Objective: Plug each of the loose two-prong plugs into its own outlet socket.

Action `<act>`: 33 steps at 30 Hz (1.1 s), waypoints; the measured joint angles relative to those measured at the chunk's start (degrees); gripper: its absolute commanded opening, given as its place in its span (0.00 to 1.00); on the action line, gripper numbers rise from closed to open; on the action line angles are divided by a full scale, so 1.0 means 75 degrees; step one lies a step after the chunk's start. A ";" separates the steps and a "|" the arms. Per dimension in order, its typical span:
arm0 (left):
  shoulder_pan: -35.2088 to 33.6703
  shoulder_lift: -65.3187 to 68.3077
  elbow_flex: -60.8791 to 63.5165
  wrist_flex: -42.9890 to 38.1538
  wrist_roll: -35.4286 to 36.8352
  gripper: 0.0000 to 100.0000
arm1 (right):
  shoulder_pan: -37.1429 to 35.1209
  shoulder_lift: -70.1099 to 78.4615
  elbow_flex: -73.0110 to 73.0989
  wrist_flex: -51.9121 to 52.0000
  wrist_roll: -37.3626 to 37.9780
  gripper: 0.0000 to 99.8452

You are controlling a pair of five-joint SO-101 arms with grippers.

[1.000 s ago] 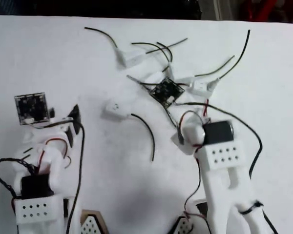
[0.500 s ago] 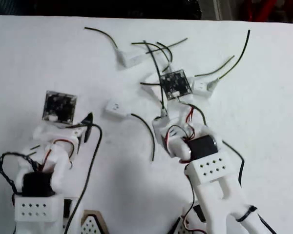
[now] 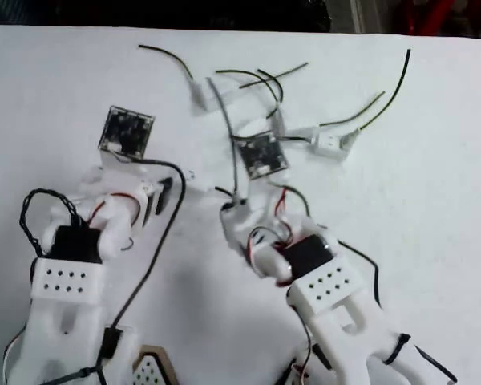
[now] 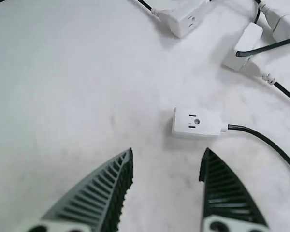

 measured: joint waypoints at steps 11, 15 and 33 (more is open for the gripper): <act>0.0703 0.0012 -0.0070 -0.0105 0.0152 0.23 | -0.1231 0.0000 0.0000 0.0199 0.0000 0.02; 0.1219 0.0012 -0.0070 -0.0105 0.0152 0.23 | -0.1242 0.0000 0.0000 0.0199 0.0000 0.02; 0.1102 0.0117 -0.0164 0.0070 0.0164 0.30 | 0.0035 0.0000 0.0000 0.0199 -0.0082 0.02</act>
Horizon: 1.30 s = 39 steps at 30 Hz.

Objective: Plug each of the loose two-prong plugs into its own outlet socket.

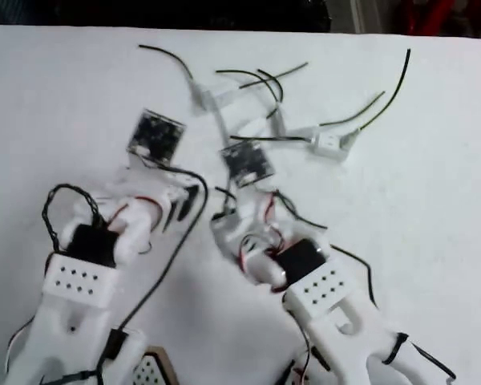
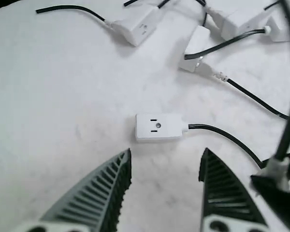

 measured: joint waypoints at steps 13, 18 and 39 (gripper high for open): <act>-0.0375 0.4267 -0.2297 0.0000 -0.2696 0.30 | 0.2497 0.0000 0.0000 -0.0293 -0.0797 0.02; -0.0375 0.5814 -0.3223 0.0000 -0.4196 0.30 | 0.2766 0.0000 0.0000 -0.0293 -0.0797 0.02; -0.0141 1.0174 -0.6201 -0.0668 -0.4712 0.28 | 0.2790 0.0000 0.0492 -0.0821 -0.0797 0.02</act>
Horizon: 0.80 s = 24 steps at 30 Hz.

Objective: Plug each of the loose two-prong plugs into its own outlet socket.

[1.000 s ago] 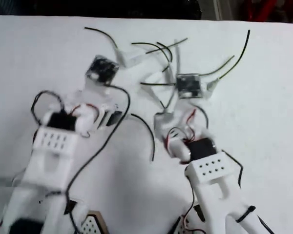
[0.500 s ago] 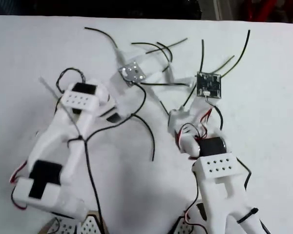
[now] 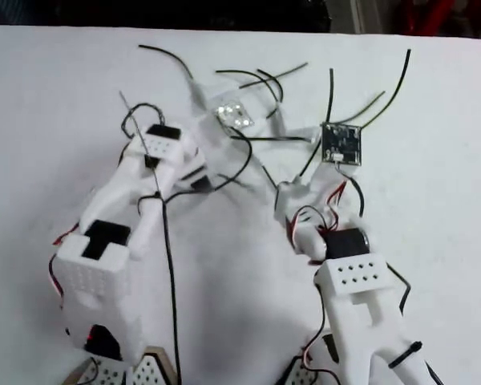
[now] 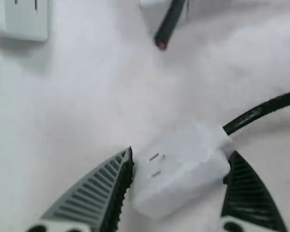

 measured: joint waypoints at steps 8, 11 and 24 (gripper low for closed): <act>-0.0070 0.0012 -0.0105 0.0070 0.0680 0.04 | 0.0000 0.0000 0.0000 0.0000 0.0000 0.02; -0.0094 -0.0023 -0.0105 0.0188 0.0738 0.02 | 0.0000 0.0000 0.0000 0.0000 0.0000 0.02; 0.0996 -0.1231 -0.0105 0.2649 0.2743 0.02 | 0.0000 0.0000 0.0000 0.0000 0.0000 0.02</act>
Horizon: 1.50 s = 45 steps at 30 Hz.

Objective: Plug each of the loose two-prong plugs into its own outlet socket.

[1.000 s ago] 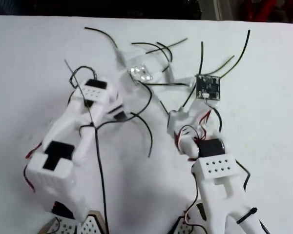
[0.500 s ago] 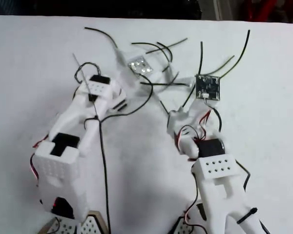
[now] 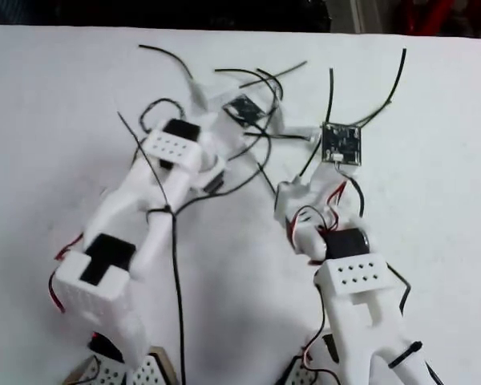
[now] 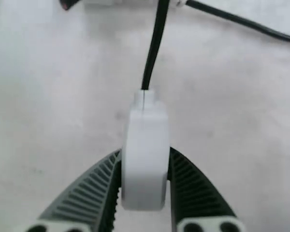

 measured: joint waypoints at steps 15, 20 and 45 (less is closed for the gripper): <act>0.1125 -0.0199 0.1149 -0.0258 0.2309 0.24 | 0.0563 0.0000 0.0012 -0.0094 0.0000 0.02; 0.0328 -0.0199 0.0879 -0.0258 0.2321 0.24 | 0.0563 0.0000 0.0012 -0.0094 0.0000 0.02; -0.1829 -0.2989 0.0223 0.1278 0.2086 0.24 | -0.1711 0.0000 0.0012 -0.0598 0.0000 0.02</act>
